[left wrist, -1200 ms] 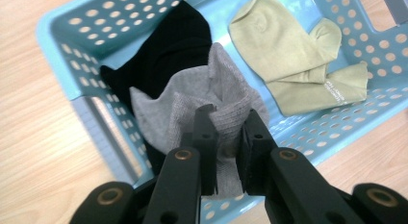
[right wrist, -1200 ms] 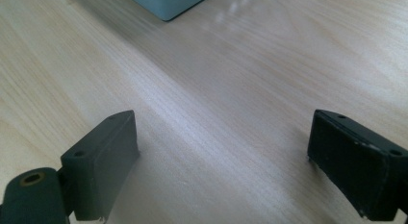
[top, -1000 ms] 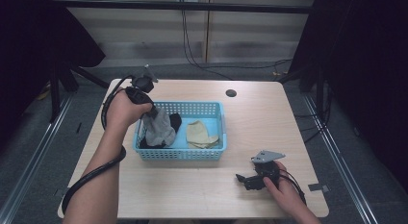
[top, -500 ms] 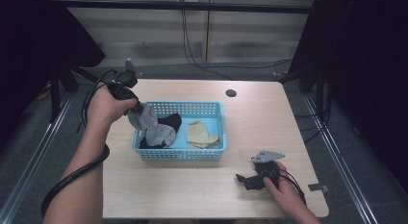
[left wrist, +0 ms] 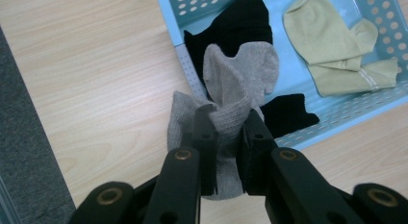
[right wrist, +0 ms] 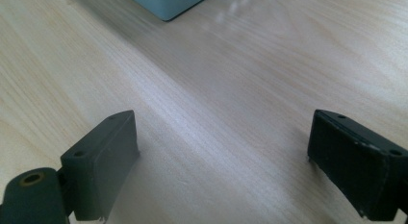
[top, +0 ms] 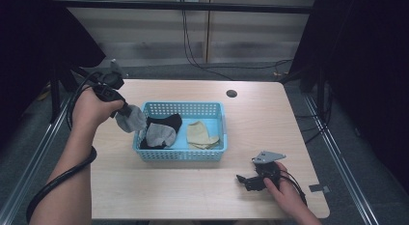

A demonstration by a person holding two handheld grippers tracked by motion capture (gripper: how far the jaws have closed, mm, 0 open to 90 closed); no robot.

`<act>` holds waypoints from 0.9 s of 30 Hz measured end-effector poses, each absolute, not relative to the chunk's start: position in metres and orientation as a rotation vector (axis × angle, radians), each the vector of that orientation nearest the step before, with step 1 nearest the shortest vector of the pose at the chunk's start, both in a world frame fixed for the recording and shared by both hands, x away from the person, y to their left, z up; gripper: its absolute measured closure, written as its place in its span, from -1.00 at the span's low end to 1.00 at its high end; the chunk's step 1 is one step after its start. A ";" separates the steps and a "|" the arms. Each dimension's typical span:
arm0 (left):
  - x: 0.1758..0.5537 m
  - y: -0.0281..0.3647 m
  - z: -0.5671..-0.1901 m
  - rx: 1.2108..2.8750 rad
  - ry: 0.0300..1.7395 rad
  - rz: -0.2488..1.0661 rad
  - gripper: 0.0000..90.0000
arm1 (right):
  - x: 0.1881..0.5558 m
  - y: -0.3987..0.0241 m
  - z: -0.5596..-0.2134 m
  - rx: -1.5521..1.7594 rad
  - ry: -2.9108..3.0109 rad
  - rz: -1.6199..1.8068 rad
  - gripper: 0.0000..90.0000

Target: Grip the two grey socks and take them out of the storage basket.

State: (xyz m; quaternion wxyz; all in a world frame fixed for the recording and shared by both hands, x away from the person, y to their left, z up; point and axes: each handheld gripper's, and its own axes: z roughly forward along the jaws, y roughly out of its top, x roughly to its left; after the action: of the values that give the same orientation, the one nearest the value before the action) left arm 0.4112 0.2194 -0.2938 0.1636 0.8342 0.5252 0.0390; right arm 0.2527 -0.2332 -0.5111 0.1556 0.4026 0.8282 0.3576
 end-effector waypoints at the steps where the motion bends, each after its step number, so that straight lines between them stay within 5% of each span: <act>1: 0.411 0.222 -0.294 2.378 1.497 0.116 0.77 | 0.253 -0.233 -0.511 1.153 2.374 1.023 -0.79; 27: 0.399 0.272 -0.324 2.255 1.643 0.177 0.75 | 0.253 -0.233 -0.511 1.152 2.371 1.026 -0.79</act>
State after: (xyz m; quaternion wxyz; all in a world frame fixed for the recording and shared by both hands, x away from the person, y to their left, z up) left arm 0.3988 0.2718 -0.3241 0.1722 0.7946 0.5789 0.0622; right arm 0.2528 -0.2331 -0.5112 0.1557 0.4024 0.8280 0.3582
